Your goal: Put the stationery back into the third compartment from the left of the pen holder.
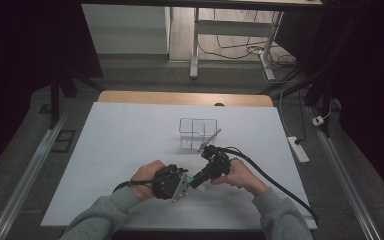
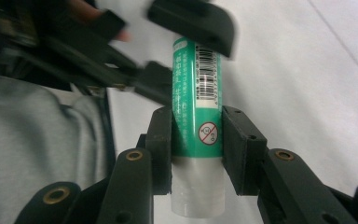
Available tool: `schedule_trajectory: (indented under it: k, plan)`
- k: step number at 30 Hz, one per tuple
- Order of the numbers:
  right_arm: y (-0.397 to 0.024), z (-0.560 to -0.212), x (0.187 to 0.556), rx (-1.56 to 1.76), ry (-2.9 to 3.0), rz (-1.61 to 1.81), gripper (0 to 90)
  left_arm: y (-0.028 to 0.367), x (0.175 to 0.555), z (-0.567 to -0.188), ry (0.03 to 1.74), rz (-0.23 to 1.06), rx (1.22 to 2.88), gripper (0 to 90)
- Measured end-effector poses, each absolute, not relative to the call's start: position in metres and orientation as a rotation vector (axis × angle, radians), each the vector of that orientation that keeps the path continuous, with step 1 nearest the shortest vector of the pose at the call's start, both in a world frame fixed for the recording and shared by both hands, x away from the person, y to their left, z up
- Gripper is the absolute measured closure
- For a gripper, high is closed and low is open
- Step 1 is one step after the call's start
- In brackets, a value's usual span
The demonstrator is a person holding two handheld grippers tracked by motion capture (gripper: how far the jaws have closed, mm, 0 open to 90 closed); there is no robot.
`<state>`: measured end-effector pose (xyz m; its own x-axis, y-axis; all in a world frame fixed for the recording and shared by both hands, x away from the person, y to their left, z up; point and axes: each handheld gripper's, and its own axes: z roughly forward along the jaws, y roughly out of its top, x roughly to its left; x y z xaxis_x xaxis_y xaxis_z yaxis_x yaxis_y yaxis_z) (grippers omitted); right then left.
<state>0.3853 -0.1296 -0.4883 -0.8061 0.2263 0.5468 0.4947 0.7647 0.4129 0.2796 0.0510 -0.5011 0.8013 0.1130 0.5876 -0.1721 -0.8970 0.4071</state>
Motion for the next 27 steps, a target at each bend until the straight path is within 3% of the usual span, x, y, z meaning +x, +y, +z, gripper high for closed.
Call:
schedule_trajectory:
  k: [7,11,15,23,27]
  plan:
    - [-0.134,-0.484,0.389,-0.587,-2.467,-0.835,64.8,0.05,0.279,-0.505,-0.072,0.868,2.541,64.4]
    - [-0.138,-0.481,0.39,-0.609,-2.47,-0.885,62.3,0.054,0.281,-0.504,-0.033,0.873,2.532,64.9]
    - [-0.144,-0.475,0.393,-0.661,-2.482,-0.995,51.0,0.064,0.289,-0.504,0.055,0.875,2.519,65.0]
    - [-0.159,-0.466,0.392,-0.731,-2.546,-1.214,44.1,0.084,0.302,-0.501,0.25,0.81,2.426,65.0]
    - [-0.162,-0.47,0.39,-0.805,-2.603,-1.246,34.2,0.091,0.305,-0.499,0.296,0.794,2.4,65.0]
